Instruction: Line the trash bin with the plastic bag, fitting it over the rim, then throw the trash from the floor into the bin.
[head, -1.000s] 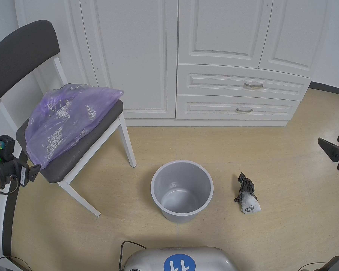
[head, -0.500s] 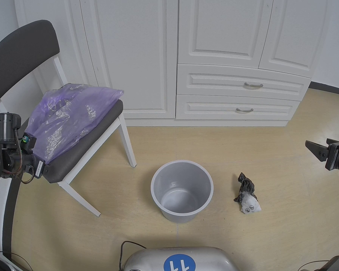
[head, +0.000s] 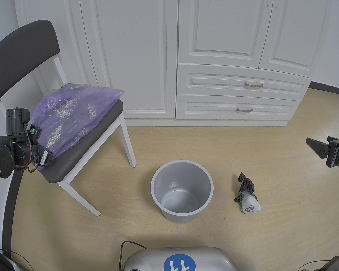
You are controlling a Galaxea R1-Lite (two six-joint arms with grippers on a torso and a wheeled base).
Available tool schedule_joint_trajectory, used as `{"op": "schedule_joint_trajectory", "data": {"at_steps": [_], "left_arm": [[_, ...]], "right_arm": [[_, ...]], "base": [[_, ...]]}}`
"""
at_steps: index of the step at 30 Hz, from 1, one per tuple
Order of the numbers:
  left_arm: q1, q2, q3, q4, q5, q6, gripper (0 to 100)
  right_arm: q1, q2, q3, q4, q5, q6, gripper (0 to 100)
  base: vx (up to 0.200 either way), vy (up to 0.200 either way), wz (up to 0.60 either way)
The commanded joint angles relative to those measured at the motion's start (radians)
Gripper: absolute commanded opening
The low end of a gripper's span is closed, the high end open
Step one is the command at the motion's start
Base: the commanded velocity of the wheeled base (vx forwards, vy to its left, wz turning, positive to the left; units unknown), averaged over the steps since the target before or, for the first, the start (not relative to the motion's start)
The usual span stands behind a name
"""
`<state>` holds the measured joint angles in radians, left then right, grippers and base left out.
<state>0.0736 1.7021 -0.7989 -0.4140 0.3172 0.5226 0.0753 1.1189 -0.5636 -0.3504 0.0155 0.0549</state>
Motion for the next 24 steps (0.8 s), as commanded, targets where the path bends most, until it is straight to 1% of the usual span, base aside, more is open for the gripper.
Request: {"op": "schedule_joint_trajectory", "data": {"at_steps": [1,7,13,18,22,24], "left_arm": [[0.0,0.005,-0.016,-0.014,0.006,0.005,100],[0.018,-0.041,-0.059,-0.014,-0.003,0.004,100],[0.028,-0.053,-0.036,-0.014,-0.01,-0.001,100],[0.012,-0.047,0.007,-0.014,-0.012,-0.004,100],[-0.009,-0.045,0.018,-0.015,-0.052,-0.006,100],[-0.018,-0.042,0.012,-0.015,-0.056,-0.007,100]], "right_arm": [[-0.002,-0.008,-0.009,-0.001,0.0,0.0,100],[-0.003,-0.018,-0.012,0.001,0.001,0.0,100],[-0.009,-0.018,-0.013,0.001,0.003,-0.001,100],[-0.009,-0.014,-0.012,0.001,0.004,-0.001,100],[-0.009,-0.014,-0.013,0.001,0.004,-0.001,100],[-0.009,-0.014,-0.013,0.001,0.004,-0.001,100]], "base": [[0.0,0.0,0.0],[0.0,0.0,0.0],[0.0,0.0,0.0],[0.0,0.0,0.0],[0.0,0.0,0.0],[0.0,0.0,0.0]]}}
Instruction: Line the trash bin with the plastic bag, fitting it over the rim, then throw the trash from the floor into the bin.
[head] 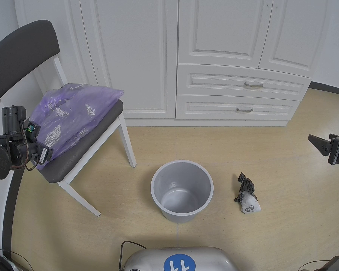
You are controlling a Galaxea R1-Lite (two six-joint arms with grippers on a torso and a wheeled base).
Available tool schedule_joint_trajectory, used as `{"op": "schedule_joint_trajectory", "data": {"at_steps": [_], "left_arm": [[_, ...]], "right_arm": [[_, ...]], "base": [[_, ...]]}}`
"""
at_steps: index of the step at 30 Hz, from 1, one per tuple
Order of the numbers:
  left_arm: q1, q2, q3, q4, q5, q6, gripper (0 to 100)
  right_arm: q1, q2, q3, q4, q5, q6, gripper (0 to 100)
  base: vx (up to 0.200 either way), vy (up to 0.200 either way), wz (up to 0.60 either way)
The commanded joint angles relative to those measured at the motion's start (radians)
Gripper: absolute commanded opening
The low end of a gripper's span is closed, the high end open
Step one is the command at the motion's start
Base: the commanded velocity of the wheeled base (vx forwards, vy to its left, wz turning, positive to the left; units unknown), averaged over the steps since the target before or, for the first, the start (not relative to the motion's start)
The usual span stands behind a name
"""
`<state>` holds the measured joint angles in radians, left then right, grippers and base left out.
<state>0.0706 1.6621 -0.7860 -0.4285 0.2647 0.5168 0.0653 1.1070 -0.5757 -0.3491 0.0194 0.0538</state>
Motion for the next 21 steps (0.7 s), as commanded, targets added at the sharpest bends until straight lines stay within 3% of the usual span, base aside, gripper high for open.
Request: {"op": "schedule_joint_trajectory", "data": {"at_steps": [1,11,21], "left_arm": [[-0.026,0.002,-0.006,-0.001,-0.004,-0.003,100],[-0.091,0.044,-0.015,-0.056,-0.002,-0.004,100],[-0.077,-0.021,0.048,-0.111,-0.009,-0.017,100]], "right_arm": [[0.001,-0.003,-0.001,-0.001,0.001,0.0,100],[-0.001,-0.009,-0.004,-0.001,0.002,0.001,100],[-0.001,-0.032,-0.01,-0.001,0.008,0.014,100]], "base": [[0.0,0.0,0.0],[0.0,0.0,0.0],[0.0,0.0,0.0]]}}
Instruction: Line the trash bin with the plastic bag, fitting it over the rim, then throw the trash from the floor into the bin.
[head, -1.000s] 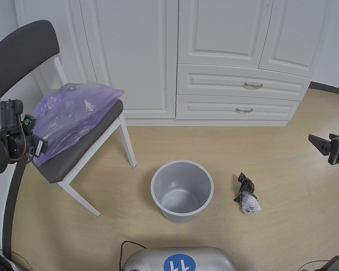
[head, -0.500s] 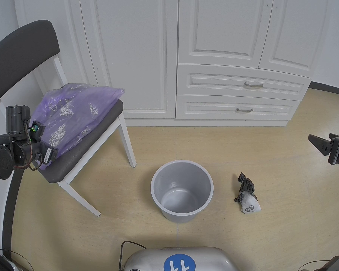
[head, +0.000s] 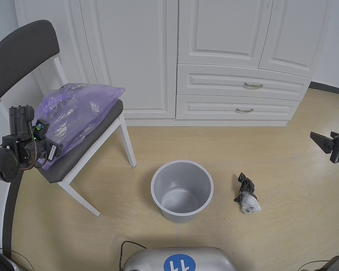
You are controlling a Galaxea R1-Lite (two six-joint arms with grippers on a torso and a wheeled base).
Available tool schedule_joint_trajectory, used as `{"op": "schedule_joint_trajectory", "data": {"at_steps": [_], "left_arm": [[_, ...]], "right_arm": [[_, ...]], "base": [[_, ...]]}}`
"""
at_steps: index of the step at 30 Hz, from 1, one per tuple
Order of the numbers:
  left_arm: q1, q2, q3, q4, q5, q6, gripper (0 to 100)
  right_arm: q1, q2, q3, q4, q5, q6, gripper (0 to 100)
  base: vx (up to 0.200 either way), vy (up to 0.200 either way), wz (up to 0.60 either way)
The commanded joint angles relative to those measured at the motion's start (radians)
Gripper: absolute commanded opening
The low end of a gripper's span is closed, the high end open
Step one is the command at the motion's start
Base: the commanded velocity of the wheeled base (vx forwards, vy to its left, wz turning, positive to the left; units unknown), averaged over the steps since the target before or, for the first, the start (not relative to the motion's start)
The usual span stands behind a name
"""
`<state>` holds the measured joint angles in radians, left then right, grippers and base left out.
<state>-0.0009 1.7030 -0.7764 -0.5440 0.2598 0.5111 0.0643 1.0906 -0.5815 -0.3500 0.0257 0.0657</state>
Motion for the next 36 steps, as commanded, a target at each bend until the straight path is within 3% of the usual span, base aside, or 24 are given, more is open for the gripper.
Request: {"op": "schedule_joint_trajectory", "data": {"at_steps": [1,6,7,13,22,33,36], "left_arm": [[-0.019,-0.088,0.051,0.012,-0.008,-0.022,100],[-0.1,-0.16,0.092,0.016,-0.019,-0.037,100],[-0.151,-0.169,0.101,0.016,-0.017,-0.037,100],[-0.209,-0.095,0.078,0.009,-0.017,-0.037,100],[-0.182,0.081,-0.052,-0.004,-0.001,-0.083,100],[-0.074,0.191,-0.19,0.013,-0.005,-0.075,100],[-0.042,0.201,-0.225,0.016,-0.013,-0.078,100]], "right_arm": [[0.0,-0.018,-0.004,0.0,0.002,0.002,100],[0.0,-0.029,-0.006,0.002,0.002,0.002,100],[0.0,-0.034,-0.006,0.002,0.002,0.003,100],[0.0,-0.034,-0.011,0.003,0.002,0.003,100],[-0.014,-0.02,-0.015,0.002,0.003,0.029,100],[-0.02,-0.005,-0.018,0.0,0.005,0.04,100],[-0.037,-0.002,-0.021,0.0,0.031,0.046,100]], "base": [[0.0,0.0,0.0],[0.0,0.0,0.0],[0.0,0.0,0.0],[0.0,0.0,0.0],[0.0,0.0,0.0],[0.0,0.0,0.0],[0.0,0.0,0.0]]}}
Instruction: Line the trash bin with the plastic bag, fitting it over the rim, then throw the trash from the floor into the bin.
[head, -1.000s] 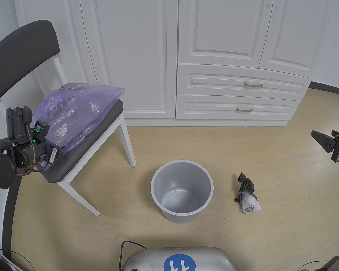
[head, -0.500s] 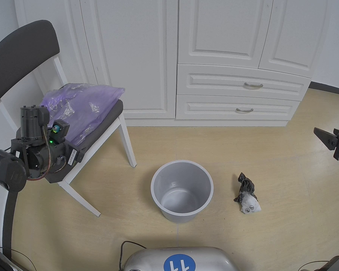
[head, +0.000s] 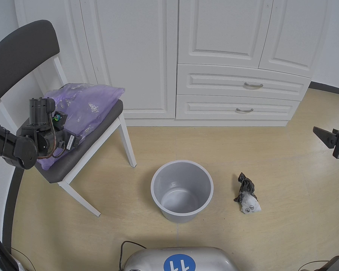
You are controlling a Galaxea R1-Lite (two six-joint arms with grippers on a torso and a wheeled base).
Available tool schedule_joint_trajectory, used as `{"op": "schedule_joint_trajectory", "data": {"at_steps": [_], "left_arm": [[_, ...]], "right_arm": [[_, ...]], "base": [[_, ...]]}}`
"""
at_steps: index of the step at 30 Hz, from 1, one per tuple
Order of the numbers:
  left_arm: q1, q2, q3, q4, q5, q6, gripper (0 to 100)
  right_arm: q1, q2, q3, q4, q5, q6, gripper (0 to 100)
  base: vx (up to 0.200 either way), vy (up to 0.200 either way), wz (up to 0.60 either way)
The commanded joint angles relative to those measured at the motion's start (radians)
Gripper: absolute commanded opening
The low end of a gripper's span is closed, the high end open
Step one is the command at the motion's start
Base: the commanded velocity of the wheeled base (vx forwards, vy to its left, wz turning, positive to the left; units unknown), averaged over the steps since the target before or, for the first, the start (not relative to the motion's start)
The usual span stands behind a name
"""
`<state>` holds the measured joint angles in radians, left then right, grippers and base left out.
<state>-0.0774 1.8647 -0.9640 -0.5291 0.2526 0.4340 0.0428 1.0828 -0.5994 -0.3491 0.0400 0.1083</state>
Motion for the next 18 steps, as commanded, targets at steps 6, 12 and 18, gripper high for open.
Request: {"op": "schedule_joint_trajectory", "data": {"at_steps": [6,12,18], "left_arm": [[0.064,0.039,-0.097,0.072,-0.009,-0.011,100],[0.042,0.013,-0.081,0.041,-0.001,-0.023,100],[0.025,0.008,-0.074,-0.081,0.022,0.0,100]], "right_arm": [[-0.027,0.011,-0.007,-0.001,0.034,0.005,100],[-0.029,0.006,-0.007,-0.001,0.034,0.005,100],[-0.027,-0.006,-0.007,0.001,0.034,0.005,100]], "base": [[0.0,0.0,0.0],[0.0,0.0,0.0],[0.0,0.0,0.0]]}}
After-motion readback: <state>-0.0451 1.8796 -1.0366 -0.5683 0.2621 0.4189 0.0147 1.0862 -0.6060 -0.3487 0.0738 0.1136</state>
